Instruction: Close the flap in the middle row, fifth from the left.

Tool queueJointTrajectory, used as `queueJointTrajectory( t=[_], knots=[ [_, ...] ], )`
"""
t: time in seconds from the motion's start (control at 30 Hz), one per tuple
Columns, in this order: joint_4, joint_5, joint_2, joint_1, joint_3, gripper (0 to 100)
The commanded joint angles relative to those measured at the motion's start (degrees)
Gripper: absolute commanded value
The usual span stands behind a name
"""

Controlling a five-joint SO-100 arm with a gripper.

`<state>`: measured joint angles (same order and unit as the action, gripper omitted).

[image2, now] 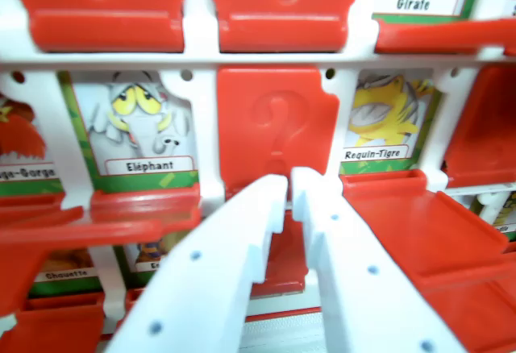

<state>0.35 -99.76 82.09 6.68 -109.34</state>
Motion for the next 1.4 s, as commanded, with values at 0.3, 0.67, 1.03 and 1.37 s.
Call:
queueJointTrajectory(
  t=[0.3,0.67,1.03,1.37],
  knots=[
    [1.7,0.1,17.6,-0.3,-9.2,0],
    [20.6,1.5,34.1,0.1,-9.4,0],
    [45.5,-1.5,43.9,-2.9,2.3,0],
    [57.5,4.5,49.1,-3.8,9.8,0]
  ],
)
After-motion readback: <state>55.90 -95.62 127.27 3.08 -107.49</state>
